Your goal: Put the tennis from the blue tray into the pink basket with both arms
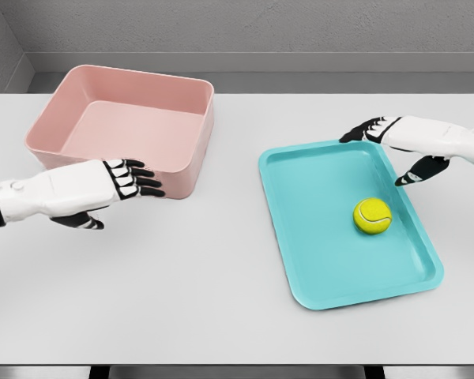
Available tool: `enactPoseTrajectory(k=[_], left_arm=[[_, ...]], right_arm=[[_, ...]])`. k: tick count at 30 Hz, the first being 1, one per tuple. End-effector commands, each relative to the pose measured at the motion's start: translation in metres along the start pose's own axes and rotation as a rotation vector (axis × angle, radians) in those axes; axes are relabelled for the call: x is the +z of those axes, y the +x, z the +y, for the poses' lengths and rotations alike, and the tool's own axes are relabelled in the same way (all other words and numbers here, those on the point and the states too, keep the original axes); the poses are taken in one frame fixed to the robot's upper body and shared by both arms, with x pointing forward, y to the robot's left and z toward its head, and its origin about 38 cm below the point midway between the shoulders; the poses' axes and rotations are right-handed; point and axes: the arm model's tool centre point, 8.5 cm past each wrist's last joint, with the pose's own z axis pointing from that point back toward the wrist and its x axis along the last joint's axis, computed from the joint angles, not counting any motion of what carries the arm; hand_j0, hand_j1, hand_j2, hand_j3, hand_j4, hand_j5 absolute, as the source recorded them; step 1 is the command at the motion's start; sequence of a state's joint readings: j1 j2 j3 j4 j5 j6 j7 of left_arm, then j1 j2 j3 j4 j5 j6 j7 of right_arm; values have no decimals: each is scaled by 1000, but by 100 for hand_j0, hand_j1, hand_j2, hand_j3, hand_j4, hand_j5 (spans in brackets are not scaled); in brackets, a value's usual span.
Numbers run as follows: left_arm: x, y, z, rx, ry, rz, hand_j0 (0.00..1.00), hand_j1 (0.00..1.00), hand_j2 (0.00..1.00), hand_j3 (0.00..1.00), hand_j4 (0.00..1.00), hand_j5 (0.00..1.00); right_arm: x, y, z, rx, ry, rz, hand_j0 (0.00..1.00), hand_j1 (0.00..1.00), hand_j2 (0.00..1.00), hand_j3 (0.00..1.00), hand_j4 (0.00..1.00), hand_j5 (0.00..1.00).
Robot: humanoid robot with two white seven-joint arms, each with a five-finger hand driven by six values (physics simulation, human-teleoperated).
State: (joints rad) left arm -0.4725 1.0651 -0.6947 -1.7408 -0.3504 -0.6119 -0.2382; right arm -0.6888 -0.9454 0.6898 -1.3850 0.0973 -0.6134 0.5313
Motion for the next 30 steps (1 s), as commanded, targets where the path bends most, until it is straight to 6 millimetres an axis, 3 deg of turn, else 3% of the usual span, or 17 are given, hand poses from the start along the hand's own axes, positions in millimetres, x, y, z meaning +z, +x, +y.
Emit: enactPoseTrajectory(k=[1, 6, 11, 17, 30], left_arm=[[-2, 6, -12, 59, -23, -26, 100, 100, 100, 100, 100, 100], [-11, 20, -26, 88, -57, -73, 100, 100, 100, 100, 100, 100], [-9, 17, -22, 76, -55, -67, 100, 100, 100, 100, 100, 100], [-9, 17, -19, 69, -53, -67, 100, 100, 100, 100, 100, 100], [-11, 20, -27, 84, -71, -78, 100, 100, 100, 100, 100, 100]], right_arm=[[1, 0, -1, -5, -8, 0, 100, 100, 100, 100, 100, 100], [17, -2, 3, 8, -48, 27, 100, 100, 100, 100, 100, 100], [22, 0, 12, 15, 33, 29, 100, 100, 100, 100, 100, 100], [17, 26, 19, 53, 117, -41, 100, 100, 100, 100, 100, 100], [1, 30, 48, 5, 186, -76, 100, 100, 100, 100, 100, 100]])
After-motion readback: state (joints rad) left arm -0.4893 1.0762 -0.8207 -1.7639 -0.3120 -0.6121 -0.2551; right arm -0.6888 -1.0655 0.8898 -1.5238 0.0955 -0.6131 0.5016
